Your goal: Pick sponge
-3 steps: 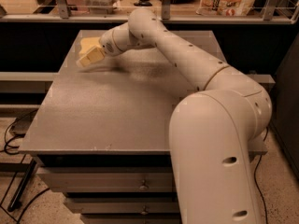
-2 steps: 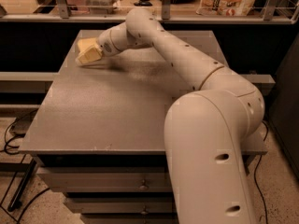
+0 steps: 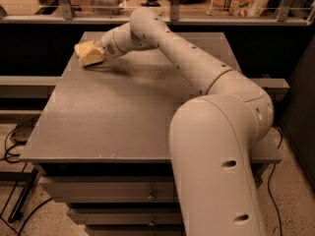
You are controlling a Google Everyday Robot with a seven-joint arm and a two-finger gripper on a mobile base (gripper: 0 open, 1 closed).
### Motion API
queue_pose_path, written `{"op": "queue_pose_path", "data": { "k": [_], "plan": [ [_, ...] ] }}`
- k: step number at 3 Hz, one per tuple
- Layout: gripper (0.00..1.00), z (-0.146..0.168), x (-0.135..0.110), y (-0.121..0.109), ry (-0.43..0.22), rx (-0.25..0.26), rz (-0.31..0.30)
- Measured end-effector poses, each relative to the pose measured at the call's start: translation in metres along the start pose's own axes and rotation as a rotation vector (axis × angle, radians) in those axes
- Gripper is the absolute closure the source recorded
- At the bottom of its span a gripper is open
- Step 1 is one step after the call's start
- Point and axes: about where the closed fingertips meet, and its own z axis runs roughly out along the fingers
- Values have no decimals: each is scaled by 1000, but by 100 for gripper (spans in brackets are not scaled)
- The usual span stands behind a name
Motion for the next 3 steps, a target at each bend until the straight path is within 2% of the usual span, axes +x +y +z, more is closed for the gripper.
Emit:
{"op": "queue_pose_path", "data": {
  "k": [1,2,3],
  "plan": [
    [94,-26,-28,0,-19,35,-64],
    [100,-71,-69,0,-50,87,-168],
    [100,-118,-112,-1,-108,139,-269]
  ]
}}
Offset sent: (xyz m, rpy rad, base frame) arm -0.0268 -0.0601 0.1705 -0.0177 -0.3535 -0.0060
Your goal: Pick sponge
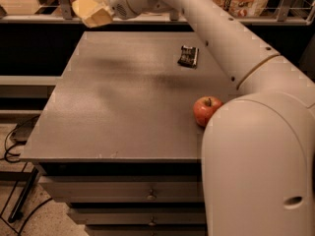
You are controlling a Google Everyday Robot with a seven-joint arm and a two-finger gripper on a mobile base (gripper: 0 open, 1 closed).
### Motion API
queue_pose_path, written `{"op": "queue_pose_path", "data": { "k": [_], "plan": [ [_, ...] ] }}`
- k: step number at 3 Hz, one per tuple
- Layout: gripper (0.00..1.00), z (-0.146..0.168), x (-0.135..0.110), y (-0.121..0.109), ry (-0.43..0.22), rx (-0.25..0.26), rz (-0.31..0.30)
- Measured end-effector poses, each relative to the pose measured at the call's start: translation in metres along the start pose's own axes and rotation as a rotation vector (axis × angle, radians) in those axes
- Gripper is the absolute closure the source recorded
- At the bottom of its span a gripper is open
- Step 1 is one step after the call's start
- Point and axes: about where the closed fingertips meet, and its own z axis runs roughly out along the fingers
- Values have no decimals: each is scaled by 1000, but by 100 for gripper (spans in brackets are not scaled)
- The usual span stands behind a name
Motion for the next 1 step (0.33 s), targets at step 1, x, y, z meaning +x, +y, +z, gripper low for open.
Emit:
{"op": "queue_pose_path", "data": {
  "k": [1],
  "plan": [
    [100,-5,-6,-2,-8,7,-21]
  ]
}}
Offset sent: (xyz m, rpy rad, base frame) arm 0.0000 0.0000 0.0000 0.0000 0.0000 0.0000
